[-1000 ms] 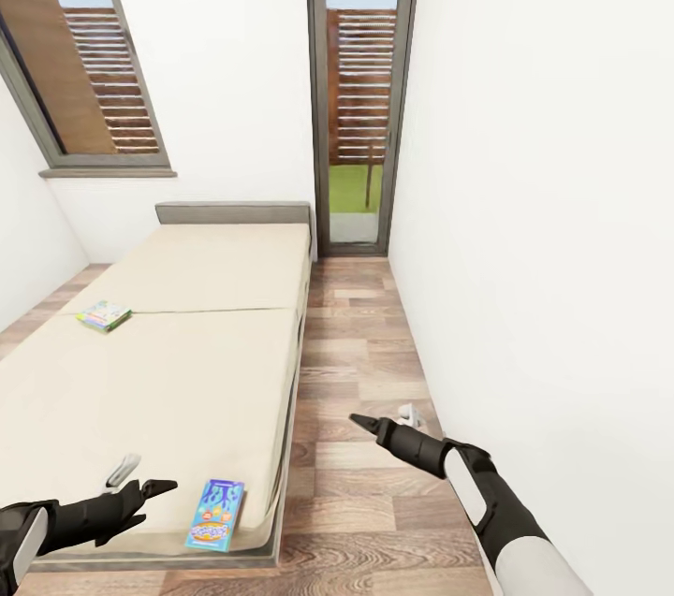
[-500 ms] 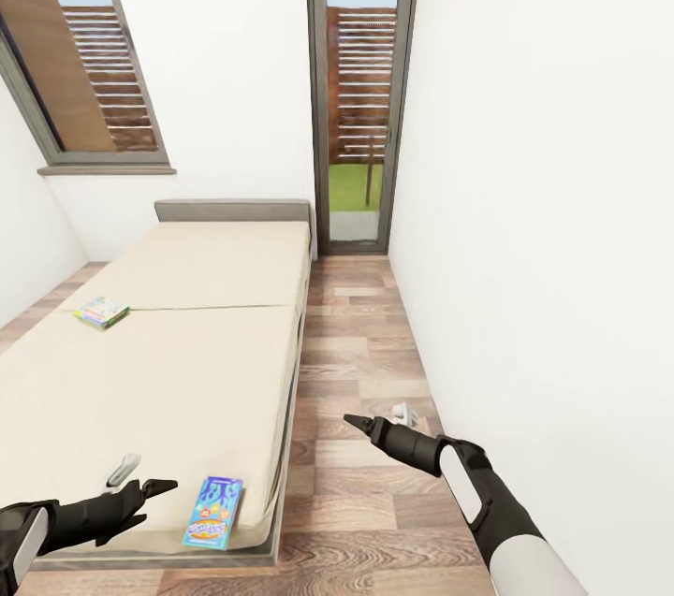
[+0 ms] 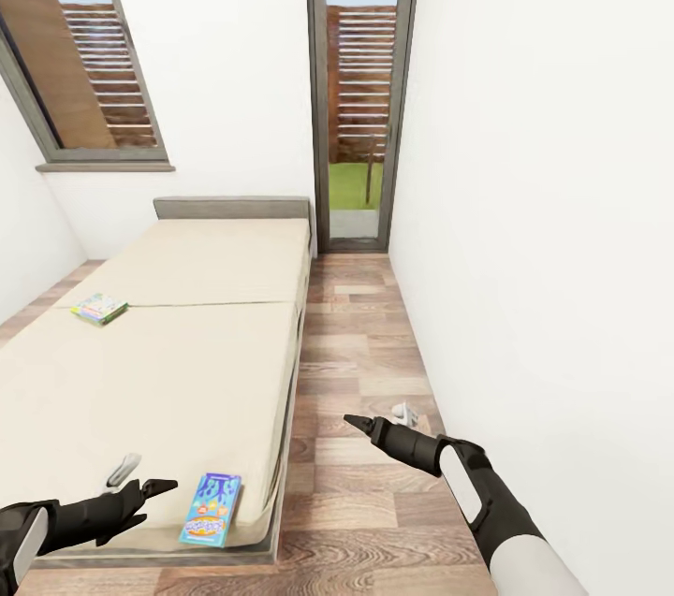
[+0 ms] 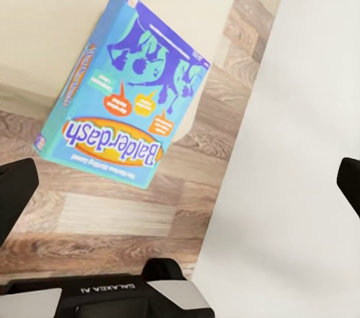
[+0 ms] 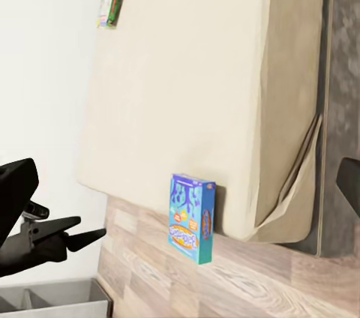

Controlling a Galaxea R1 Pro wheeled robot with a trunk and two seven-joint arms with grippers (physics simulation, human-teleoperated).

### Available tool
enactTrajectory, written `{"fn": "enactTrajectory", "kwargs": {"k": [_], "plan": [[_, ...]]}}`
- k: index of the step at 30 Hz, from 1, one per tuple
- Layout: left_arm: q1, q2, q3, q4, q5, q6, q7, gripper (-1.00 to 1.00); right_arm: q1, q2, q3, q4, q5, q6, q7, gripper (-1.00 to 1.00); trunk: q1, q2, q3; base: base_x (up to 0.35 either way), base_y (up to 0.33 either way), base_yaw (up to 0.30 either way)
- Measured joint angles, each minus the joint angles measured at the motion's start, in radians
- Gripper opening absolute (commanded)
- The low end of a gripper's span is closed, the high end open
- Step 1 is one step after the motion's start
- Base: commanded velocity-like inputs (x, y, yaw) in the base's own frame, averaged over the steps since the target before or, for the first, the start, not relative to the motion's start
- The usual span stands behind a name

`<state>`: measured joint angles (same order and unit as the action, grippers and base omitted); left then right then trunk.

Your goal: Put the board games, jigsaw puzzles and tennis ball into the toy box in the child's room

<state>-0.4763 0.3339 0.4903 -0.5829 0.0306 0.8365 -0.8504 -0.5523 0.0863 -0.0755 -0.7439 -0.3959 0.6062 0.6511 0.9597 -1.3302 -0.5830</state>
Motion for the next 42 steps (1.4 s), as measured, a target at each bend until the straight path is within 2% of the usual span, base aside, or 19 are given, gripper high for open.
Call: {"fn": "enactTrajectory", "kwargs": {"k": [24, 36, 42], "plan": [[0.000, 0.011, 0.001, 0.000, 0.001, 0.009, -0.024, 1.00, 0.000, 0.000, 0.000, -0.002, 0.003, -0.005, -0.001, 1.00, 0.092, -0.168, -0.075, 0.000, 0.000, 0.000], [-0.006, 0.061, 0.002, -0.001, 0.001, 0.049, -0.024, 1.00, 0.000, 0.000, 0.000, 0.000, 0.003, -0.005, -0.001, 1.00, 0.138, -0.252, -0.113, 0.000, 0.000, 0.000], [-0.007, 0.075, 0.001, -0.002, 0.000, 0.052, -0.023, 1.00, 0.000, 0.000, 0.000, 0.000, 0.004, -0.005, -0.001, 1.00, 0.161, -0.294, -0.132, 0.000, 0.000, 0.000]]}}
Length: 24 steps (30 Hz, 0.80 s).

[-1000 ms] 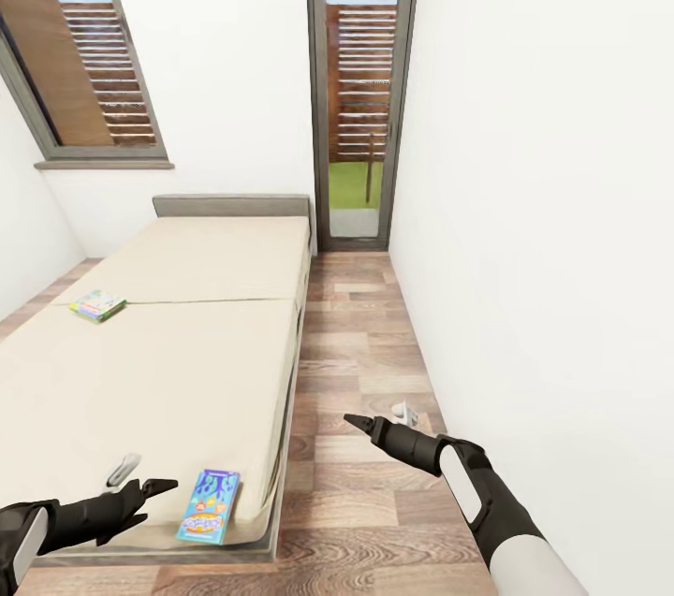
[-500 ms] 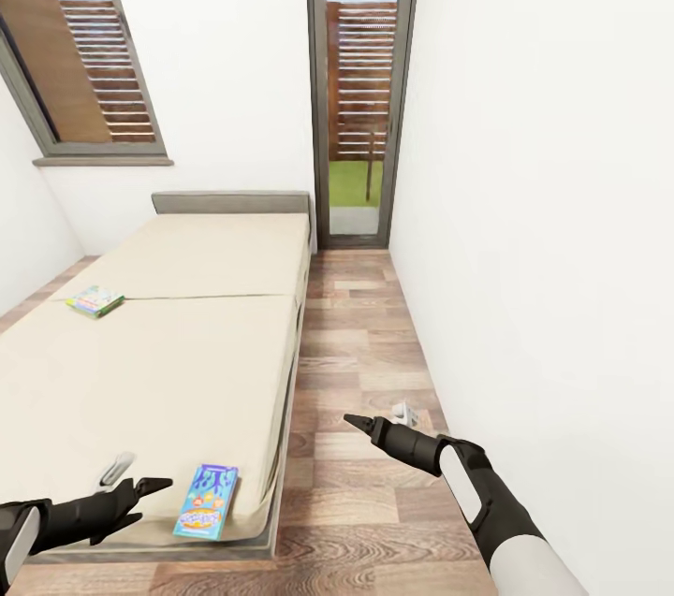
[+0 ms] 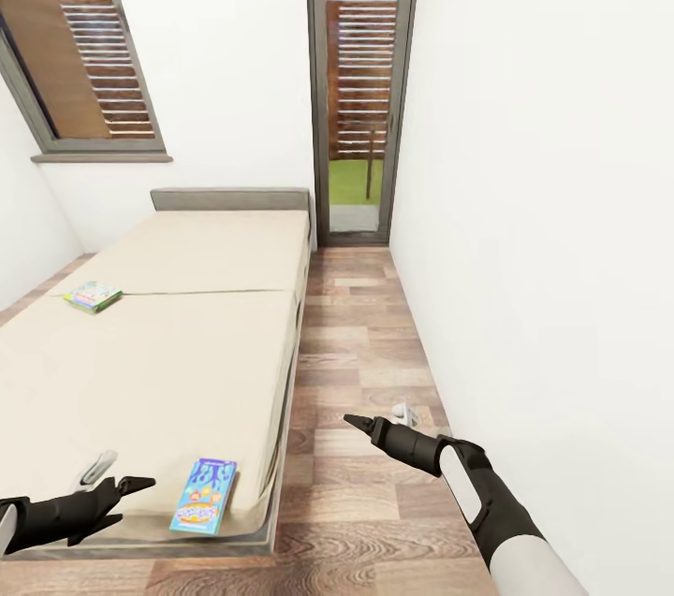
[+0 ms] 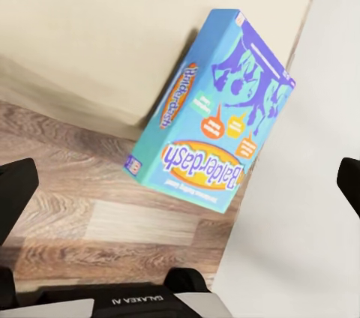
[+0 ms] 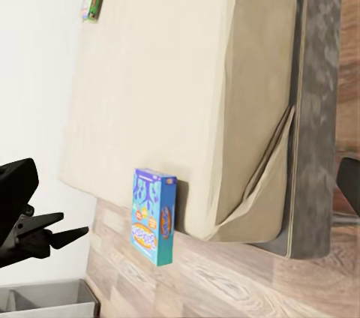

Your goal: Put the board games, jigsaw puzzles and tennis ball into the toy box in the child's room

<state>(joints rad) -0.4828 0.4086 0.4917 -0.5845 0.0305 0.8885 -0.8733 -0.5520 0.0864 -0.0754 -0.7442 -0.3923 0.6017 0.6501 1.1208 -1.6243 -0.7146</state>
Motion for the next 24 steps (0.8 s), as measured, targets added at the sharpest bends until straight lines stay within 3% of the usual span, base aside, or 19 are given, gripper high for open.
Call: {"fn": "enactTrajectory", "kwargs": {"k": [24], "plan": [[-0.001, -0.023, -0.012, 0.003, -0.009, -0.035, 0.004, 1.00, 0.000, -0.001, 0.000, -0.001, 0.000, 0.001, 0.000, 1.00, 0.092, -0.168, -0.075, 0.000, 0.000, 0.000]]}}
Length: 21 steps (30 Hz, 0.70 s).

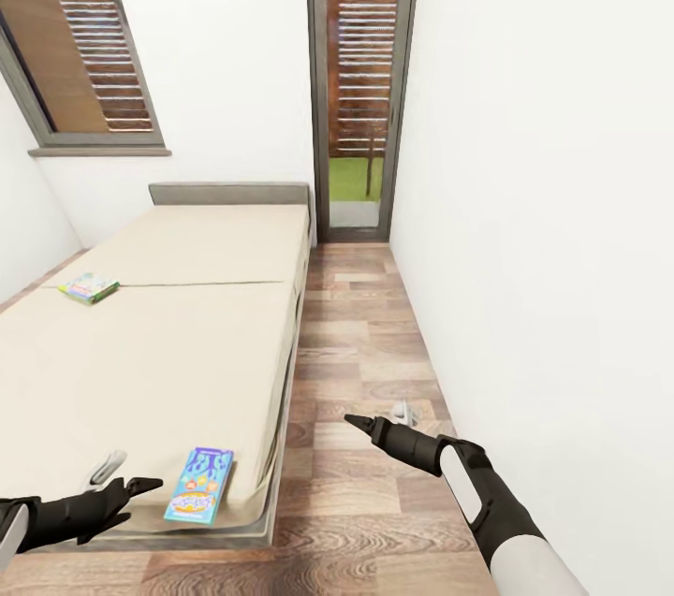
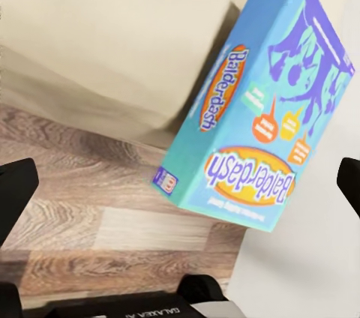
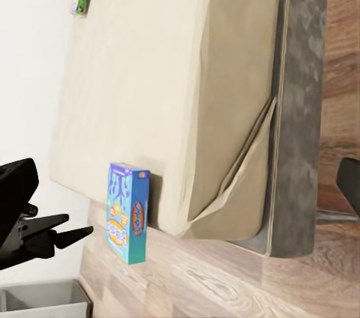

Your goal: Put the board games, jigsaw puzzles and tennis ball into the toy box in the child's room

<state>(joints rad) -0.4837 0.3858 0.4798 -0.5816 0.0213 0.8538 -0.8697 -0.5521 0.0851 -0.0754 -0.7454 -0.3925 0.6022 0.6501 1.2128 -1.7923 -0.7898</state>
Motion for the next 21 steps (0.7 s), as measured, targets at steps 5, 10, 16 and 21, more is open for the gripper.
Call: {"fn": "enactTrajectory", "kwargs": {"k": [5, 10, 16, 21], "plan": [[0.000, -0.001, -0.001, 0.017, -0.001, -0.016, -0.001, 1.00, 0.000, -0.001, 0.000, 0.000, 0.000, 0.001, 0.000, 1.00, 0.019, -0.035, -0.016, 0.000, 0.000, 0.000], [0.000, -0.002, -0.001, 0.034, -0.001, -0.026, -0.001, 1.00, 0.000, -0.003, 0.000, 0.000, 0.000, 0.001, 0.000, 1.00, 0.038, -0.070, -0.031, 0.000, 0.000, 0.000], [0.000, -0.010, -0.022, 0.040, -0.002, -0.038, -0.002, 1.00, 0.000, -0.002, 0.000, -0.001, 0.000, 0.001, 0.000, 1.00, 0.061, -0.112, -0.050, 0.000, 0.000, 0.000], [0.000, -0.014, -0.088, 0.041, 0.001, -0.052, -0.003, 1.00, -0.001, 0.000, 0.000, 0.000, 0.000, 0.001, 0.000, 1.00, 0.073, -0.133, -0.060, 0.000, 0.000, 0.000]]}}
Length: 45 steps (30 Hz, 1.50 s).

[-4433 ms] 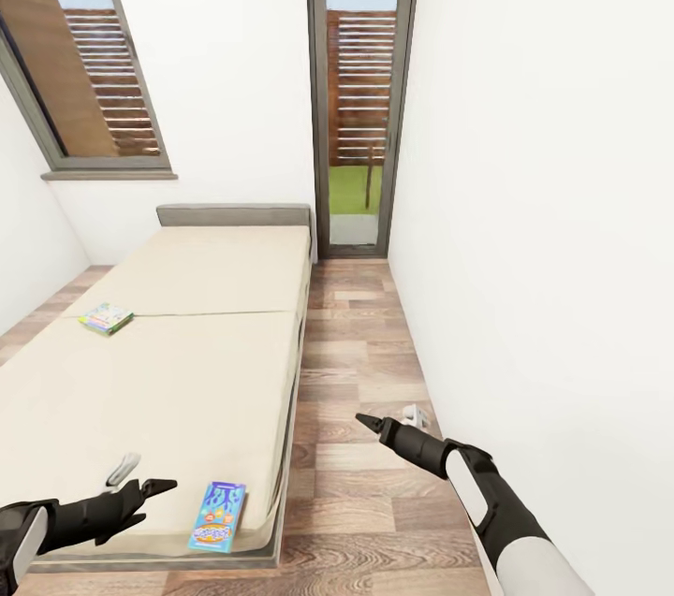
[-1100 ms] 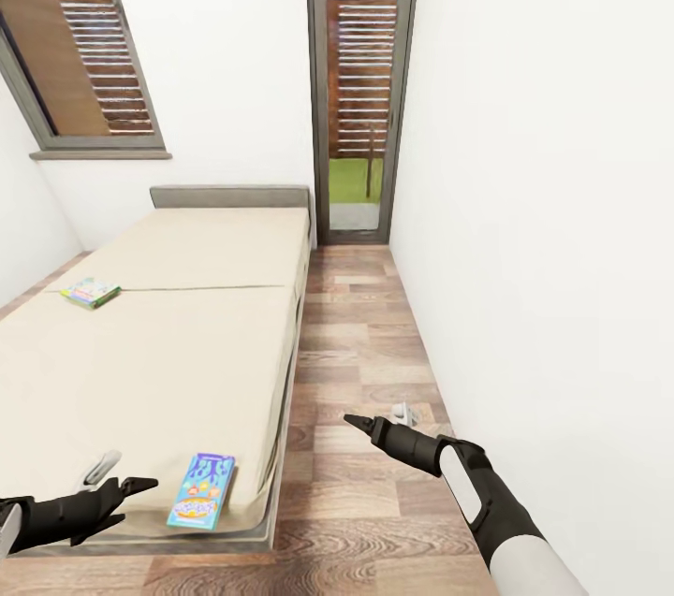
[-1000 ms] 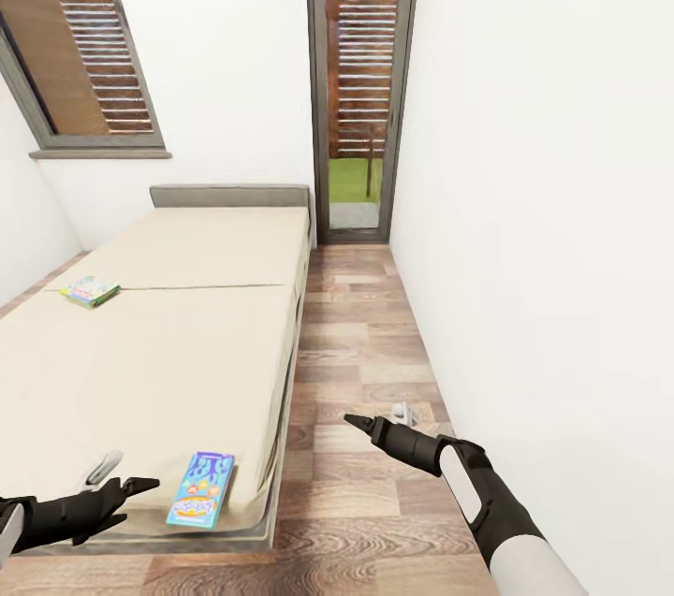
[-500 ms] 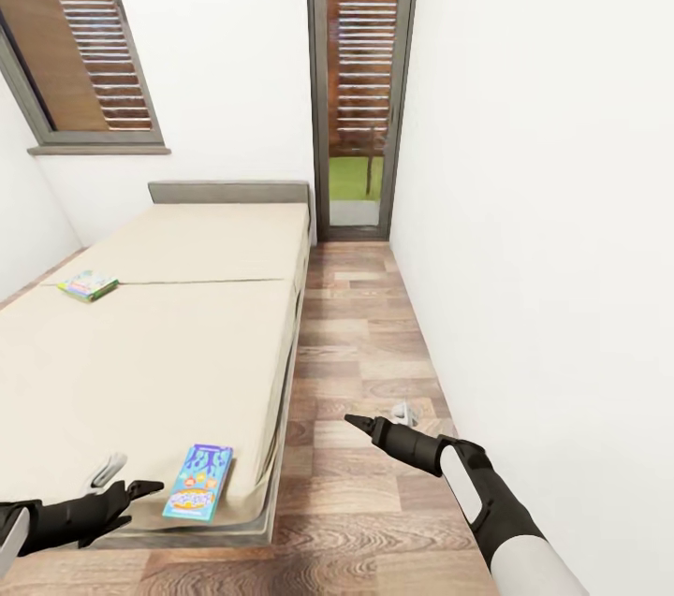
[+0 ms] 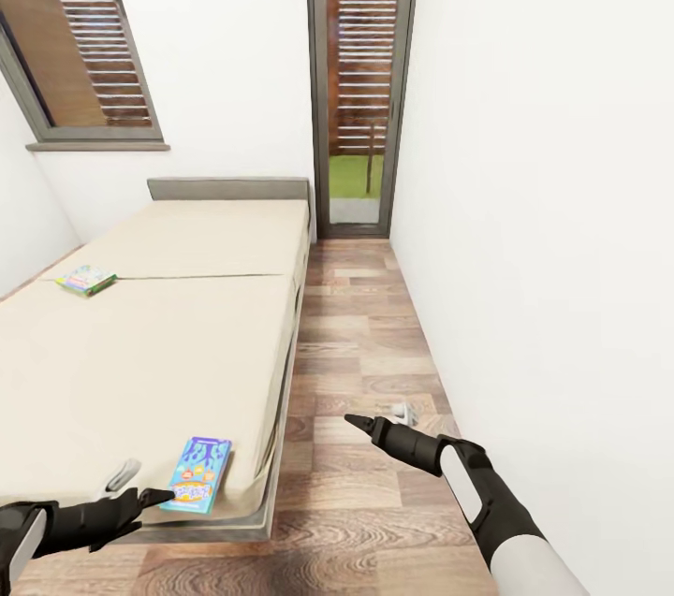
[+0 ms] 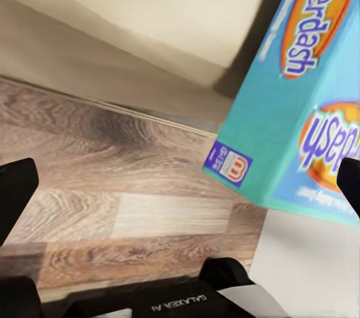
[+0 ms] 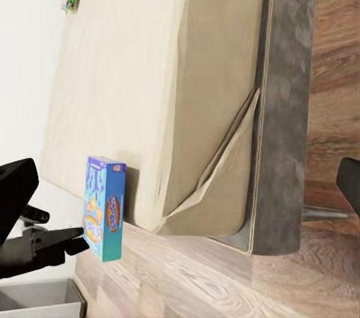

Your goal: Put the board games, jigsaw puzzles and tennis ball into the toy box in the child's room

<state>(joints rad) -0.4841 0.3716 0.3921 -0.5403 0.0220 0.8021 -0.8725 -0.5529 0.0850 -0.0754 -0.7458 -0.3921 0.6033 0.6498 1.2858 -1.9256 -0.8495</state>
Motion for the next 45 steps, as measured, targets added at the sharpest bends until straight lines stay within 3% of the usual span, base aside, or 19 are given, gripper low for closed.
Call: {"fn": "enactTrajectory", "kwargs": {"k": [4, 12, 34, 39, 45], "plan": [[0.000, -0.001, -0.041, 0.000, 0.003, -0.004, -0.010, 1.00, 0.000, 0.001, 0.000, 0.000, 0.002, 0.000, 0.000, 1.00, 0.000, 0.000, 0.000, 0.000, 0.000, 0.000], [0.000, -0.001, -0.062, 0.000, 0.002, -0.006, -0.064, 1.00, 0.001, 0.000, 0.000, 0.000, 0.004, 0.000, 0.000, 1.00, 0.000, 0.000, 0.000, 0.000, 0.000, 0.000], [0.000, 0.000, -0.066, 0.000, 0.002, -0.007, -0.080, 1.00, 0.001, 0.001, 0.000, 0.000, 0.004, -0.001, -0.001, 1.00, 0.000, 0.000, 0.000, 0.000, 0.000, 0.000], [0.000, 0.000, -0.066, 0.000, 0.002, -0.007, -0.080, 1.00, 0.000, 0.001, 0.000, 0.000, 0.004, -0.001, -0.001, 1.00, 0.019, -0.035, -0.016, 0.000, 0.000, 0.000], [0.000, -0.001, -0.066, 0.000, 0.002, -0.007, -0.080, 1.00, 0.001, 0.001, 0.000, 0.000, 0.004, -0.001, -0.001, 1.00, 0.019, -0.035, -0.016, 0.000, 0.000, 0.000]]}}
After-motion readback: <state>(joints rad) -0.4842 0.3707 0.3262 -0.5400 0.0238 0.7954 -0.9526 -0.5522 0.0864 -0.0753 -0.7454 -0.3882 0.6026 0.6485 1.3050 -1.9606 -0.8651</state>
